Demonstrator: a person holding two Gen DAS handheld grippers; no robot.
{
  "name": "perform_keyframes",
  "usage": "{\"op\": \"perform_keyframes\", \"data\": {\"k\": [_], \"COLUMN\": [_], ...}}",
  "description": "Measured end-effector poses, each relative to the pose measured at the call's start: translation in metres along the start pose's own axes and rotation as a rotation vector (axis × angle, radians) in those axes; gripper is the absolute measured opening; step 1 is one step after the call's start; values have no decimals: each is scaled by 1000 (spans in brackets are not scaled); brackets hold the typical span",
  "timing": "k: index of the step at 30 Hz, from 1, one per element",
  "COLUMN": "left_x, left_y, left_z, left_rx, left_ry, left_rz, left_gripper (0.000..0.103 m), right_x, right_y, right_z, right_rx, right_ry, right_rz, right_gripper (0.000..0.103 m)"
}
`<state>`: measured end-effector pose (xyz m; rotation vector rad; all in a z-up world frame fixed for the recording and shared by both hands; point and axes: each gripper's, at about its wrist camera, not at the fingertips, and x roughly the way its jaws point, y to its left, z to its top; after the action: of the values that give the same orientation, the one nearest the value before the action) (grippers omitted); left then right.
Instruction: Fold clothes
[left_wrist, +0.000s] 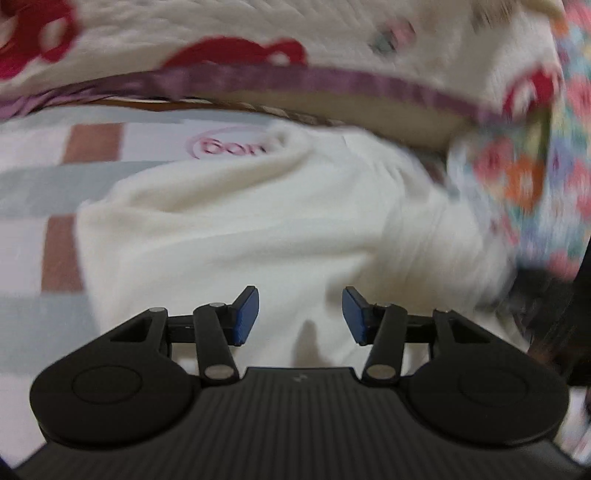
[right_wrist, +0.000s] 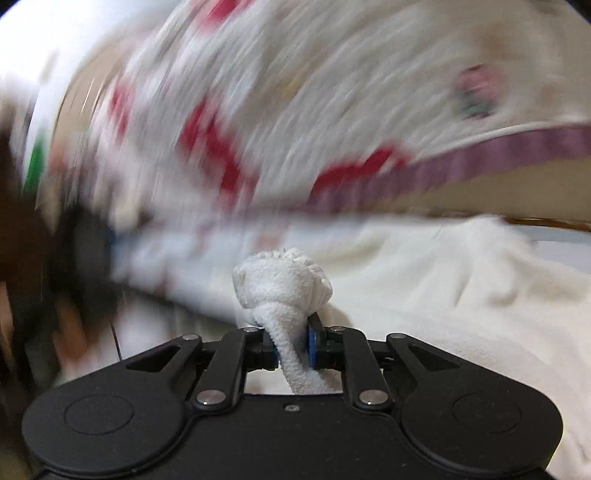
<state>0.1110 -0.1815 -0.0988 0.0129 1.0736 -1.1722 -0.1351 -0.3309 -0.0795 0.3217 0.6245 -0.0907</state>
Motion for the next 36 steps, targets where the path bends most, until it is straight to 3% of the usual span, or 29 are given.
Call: {"op": "perform_keyframes", "data": {"k": [2,6,8,10,12,17,22,24,26,29,31,32,33,35,36], "left_x": [-4,7,15,23,33,58,78,84,87,90,89,87,84,79,73], "left_y": [4,2,1,4,6,-10,-25,-30,-37,-48,-52,-55,-59,-68,-71], "left_z": [-4,-7,-6,-7,-10,-20,-25,-27,-28,-25,-24,-25,-26,-26,-23], "left_rx": [-48,-20,-44,-113,-181,-160,-137,-123,-87,-20,16,57,108,205,239], "left_ry": [-18,12,30,59,105,190,238,248,245,266,275,274,271,255,229], "left_rz": [-58,-90,-129,-208,-279,-307,-251,-232,-227,-208,-209,-206,-198,-171,-156], "left_gripper": [50,52,52,54,56,67,78,81,92,93,85,58,38,20,16], "right_x": [7,9,-11,-36,-58,-98,-107,-101,-92,-81,-81,-82,-83,-88,-90], "right_y": [-3,-11,-3,-14,-28,-80,-109,-106,-105,-108,-115,-119,-125,-135,-141], "right_z": [-21,-37,-37,-43,-49,-80,-96,-98,-100,-103,-101,-100,-98,-97,-97], "right_rx": [-54,-31,-125,-146,-128,-77,-8,-60,-113,-168,-147,-126,-88,-19,14], "right_ry": [75,192,176,150,133,193,249,263,277,296,294,286,274,245,232], "right_rz": [-66,-51,-68,-148,-250,-598,-698,-727,-763,-817,-839,-849,-853,-843,-838], "right_gripper": [23,28,48,58,58,57,49,49,50,50,50,50,50,48,40]}}
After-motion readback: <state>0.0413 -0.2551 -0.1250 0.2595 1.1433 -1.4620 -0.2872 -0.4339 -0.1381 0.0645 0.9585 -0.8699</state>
